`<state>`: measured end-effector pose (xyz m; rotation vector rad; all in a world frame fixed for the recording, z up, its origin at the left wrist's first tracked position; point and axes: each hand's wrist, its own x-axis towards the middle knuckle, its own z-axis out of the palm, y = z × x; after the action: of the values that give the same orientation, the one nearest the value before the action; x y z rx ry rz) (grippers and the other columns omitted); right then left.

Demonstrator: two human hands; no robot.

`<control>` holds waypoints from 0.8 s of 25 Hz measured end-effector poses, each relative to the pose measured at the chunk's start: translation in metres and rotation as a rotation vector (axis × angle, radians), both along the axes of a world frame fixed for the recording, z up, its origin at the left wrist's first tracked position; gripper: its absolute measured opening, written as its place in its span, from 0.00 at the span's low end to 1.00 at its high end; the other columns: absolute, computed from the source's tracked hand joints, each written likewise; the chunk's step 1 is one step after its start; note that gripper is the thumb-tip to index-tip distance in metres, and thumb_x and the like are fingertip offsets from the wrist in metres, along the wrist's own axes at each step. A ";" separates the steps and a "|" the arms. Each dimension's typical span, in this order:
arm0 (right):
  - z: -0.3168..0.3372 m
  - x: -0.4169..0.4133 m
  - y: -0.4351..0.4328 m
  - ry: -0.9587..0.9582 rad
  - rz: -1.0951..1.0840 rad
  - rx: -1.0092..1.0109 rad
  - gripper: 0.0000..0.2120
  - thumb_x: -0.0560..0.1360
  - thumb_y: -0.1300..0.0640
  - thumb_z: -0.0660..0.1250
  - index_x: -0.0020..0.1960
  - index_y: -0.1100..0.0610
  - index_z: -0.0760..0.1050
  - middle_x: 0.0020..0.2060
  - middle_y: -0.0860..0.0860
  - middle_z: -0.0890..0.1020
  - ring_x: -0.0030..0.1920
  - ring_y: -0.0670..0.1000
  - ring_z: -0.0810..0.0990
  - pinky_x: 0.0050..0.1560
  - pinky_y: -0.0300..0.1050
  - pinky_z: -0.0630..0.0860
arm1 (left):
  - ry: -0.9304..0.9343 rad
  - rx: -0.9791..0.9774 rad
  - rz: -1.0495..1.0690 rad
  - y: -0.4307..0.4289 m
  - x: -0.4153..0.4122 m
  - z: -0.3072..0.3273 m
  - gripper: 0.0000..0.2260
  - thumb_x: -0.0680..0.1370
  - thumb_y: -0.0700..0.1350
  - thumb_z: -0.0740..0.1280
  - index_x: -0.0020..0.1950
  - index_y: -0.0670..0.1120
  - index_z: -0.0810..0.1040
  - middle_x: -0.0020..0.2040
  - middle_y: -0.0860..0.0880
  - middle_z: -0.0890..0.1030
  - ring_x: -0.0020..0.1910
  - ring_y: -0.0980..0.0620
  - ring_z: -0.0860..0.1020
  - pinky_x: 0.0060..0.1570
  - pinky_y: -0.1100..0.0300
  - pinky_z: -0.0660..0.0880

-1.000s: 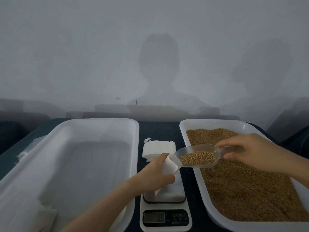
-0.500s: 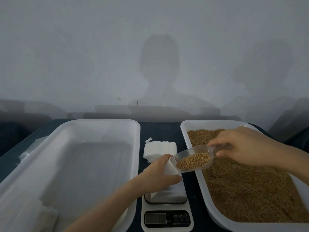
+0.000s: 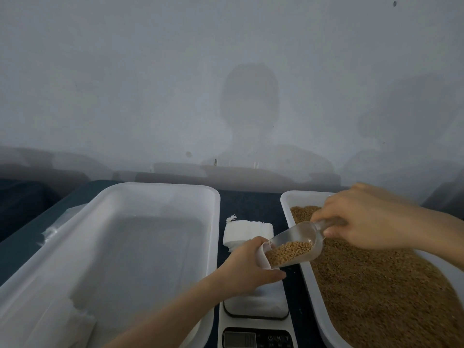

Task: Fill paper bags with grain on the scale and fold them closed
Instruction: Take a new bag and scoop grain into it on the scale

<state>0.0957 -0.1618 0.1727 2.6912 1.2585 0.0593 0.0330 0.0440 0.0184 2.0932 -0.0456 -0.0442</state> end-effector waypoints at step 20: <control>0.028 -0.060 0.067 -0.506 0.215 -0.344 0.06 0.70 0.62 0.59 0.39 0.53 0.72 0.36 0.49 0.75 0.38 0.52 0.68 0.52 0.49 0.62 | 0.062 -0.018 0.090 -0.004 0.005 -0.004 0.20 0.71 0.48 0.72 0.59 0.54 0.69 0.50 0.55 0.75 0.47 0.56 0.77 0.42 0.68 0.73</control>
<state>0.0358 -0.0947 0.2004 2.0647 1.2458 0.4714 0.0383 0.0404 0.0143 2.0718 0.0854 -0.0536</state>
